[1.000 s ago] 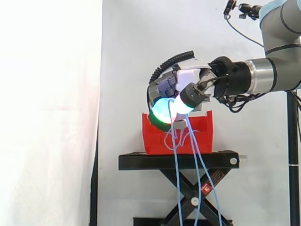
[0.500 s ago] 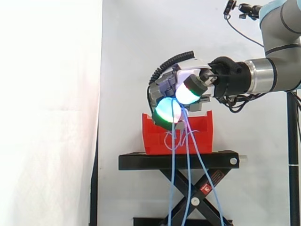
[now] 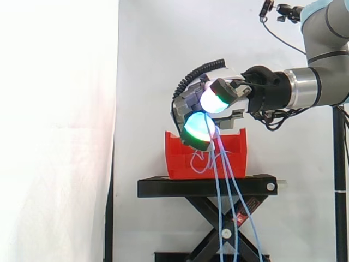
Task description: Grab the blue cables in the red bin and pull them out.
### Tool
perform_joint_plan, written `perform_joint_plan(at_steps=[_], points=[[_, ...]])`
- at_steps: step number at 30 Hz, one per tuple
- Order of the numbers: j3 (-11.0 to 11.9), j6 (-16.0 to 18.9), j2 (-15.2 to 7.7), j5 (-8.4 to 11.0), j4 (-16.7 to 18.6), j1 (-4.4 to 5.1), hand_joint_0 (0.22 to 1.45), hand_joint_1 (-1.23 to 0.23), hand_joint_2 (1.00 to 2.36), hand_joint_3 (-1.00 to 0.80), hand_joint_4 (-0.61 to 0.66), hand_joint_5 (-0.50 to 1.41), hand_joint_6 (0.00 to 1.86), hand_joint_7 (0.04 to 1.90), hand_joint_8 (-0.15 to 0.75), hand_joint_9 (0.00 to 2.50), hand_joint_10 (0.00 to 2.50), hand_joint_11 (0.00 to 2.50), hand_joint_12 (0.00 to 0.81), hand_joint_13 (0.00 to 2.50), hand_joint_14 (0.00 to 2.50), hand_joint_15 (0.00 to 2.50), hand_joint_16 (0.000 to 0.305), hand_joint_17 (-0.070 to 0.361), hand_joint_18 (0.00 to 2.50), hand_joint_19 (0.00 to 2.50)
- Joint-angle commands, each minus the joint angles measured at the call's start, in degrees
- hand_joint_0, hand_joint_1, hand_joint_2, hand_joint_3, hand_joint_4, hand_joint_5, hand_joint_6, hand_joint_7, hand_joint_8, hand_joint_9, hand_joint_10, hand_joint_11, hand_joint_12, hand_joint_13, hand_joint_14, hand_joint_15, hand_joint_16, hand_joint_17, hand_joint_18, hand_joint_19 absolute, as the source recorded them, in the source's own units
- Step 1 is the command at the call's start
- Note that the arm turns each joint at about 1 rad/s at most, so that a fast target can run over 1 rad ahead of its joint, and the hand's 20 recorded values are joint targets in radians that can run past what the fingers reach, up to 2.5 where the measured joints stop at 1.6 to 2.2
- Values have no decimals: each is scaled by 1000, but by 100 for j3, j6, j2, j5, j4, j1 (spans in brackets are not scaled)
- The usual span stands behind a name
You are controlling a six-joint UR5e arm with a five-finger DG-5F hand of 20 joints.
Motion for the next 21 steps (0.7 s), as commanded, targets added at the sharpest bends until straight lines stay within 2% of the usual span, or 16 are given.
perform_joint_plan(at_steps=[1, 2, 3, 9, 11, 13, 17, 21], points=[[-1, 6, 6, -1, -5, 0, 642, -775, 1000, -1000, 306, 456, 1155, 331, 349, 0, 2500, 1024, 352, 432, 2500, 770, 46, 103, 769, 1510], [7, -3, -3, -1, -5, 0, 642, -782, 1000, -1000, 301, 467, 1159, 333, 345, 0, 2500, 1041, 352, 442, 2500, 743, 45, 102, 777, 1523], [-1, -3, -3, -1, -5, 0, 647, -786, 1000, -1000, 301, 482, 1122, 368, 344, 0, 2500, 1056, 346, 445, 2500, 776, 45, 100, 821, 1664], [7, 6, 6, -1, -5, 0, 680, -838, 1000, -1000, 258, 538, 1166, 379, 319, 15, 2500, 1070, 328, 471, 2500, 825, 41, 93, 871, 1789], [-1, 6, 6, -1, -5, 0, 742, -882, 1000, -1000, 221, 559, 1171, 398, 295, 33, 2500, 1122, 310, 476, 2500, 885, 36, 81, 912, 2013], [-1, 6, 6, -1, -5, 0, 772, -905, 1000, -1000, 215, 569, 1168, 400, 287, 41, 2500, 1120, 303, 472, 2500, 895, 34, 77, 925, 2099], [-1, -3, 6, -1, -5, 0, 859, -947, 1010, -782, 188, 580, 1156, 425, 275, 55, 2500, 1136, 297, 489, 2500, 961, 32, 71, 963, 2235], [-1, 6, 6, -1, -5, 0, 905, -960, 1012, -711, 174, 582, 1166, 409, 273, 70, 2500, 1147, 290, 493, 2500, 954, 32, 73, 985, 2244]])
